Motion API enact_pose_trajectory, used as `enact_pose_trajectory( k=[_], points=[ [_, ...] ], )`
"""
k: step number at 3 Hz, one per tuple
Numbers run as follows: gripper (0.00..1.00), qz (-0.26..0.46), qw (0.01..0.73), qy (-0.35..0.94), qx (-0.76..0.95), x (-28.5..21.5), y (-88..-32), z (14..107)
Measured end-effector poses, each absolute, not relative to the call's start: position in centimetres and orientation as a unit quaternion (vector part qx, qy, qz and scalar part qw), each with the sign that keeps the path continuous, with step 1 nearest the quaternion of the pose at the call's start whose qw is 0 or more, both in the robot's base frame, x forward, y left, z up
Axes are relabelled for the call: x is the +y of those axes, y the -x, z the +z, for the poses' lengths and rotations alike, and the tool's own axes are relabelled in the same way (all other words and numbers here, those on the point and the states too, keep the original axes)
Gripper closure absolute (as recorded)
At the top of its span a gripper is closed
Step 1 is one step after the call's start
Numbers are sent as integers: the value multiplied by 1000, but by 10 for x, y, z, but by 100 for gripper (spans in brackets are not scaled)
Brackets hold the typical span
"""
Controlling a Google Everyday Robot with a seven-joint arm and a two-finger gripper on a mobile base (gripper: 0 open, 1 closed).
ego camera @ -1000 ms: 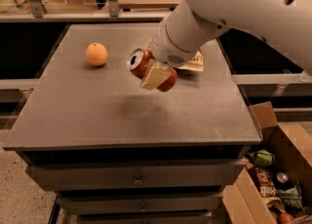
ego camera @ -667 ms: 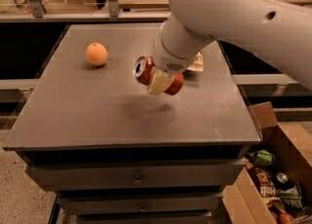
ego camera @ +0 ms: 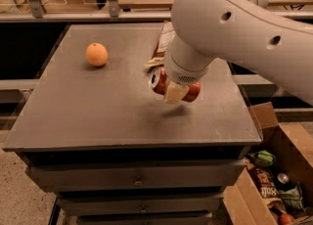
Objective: Knock coke can over
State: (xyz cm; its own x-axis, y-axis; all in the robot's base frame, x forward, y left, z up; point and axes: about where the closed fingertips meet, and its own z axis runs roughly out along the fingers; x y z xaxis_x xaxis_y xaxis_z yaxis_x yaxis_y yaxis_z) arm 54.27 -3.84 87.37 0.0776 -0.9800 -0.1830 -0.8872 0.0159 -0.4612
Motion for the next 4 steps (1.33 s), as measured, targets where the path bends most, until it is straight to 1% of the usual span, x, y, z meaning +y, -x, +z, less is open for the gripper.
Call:
enact_pose_trajectory(
  k=[1,3,4],
  points=[
    [59,-103,218,708,664,-47,-531,866],
    [11,-77,216,733,641,-49,-516,857],
    [0,-71,213,742,632,-45,-513,855]
  ],
)
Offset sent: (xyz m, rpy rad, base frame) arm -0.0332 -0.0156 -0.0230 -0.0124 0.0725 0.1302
